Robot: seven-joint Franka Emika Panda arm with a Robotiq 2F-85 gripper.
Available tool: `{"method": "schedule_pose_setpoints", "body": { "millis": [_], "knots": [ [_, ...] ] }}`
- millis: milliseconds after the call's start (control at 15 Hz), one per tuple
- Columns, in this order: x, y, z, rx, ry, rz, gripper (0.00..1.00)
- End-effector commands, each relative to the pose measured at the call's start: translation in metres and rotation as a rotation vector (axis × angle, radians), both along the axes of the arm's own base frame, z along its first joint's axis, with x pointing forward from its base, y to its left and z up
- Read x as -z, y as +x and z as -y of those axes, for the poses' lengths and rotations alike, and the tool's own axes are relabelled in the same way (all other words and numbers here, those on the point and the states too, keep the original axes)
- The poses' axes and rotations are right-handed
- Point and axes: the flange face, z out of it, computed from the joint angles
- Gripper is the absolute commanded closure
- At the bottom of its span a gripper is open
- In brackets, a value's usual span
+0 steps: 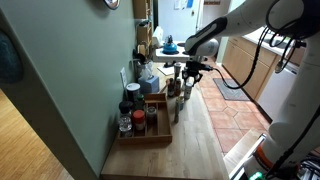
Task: Pick up the white container from the tray and put it on the table
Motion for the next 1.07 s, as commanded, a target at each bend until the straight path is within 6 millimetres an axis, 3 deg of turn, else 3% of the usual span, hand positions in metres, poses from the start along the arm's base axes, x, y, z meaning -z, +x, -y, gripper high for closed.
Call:
{"method": "schedule_pose_setpoints", "body": {
  "millis": [0, 333, 467, 533, 733, 1000],
  "knots": [
    [0.002, 0.01, -0.006, 0.008, 0.01, 0.018, 0.69],
    [0.003, 0.019, -0.013, -0.008, -0.005, 0.018, 0.69],
    [0.003, 0.019, -0.013, -0.018, -0.011, 0.014, 0.19],
    [0.002, 0.019, -0.013, -0.021, -0.017, 0.012, 0.19],
    [-0.007, 0.016, -0.011, -0.041, -0.02, 0.018, 0.0],
    [-0.021, 0.004, -0.01, -0.186, -0.003, -0.006, 0.0]
  ]
}}
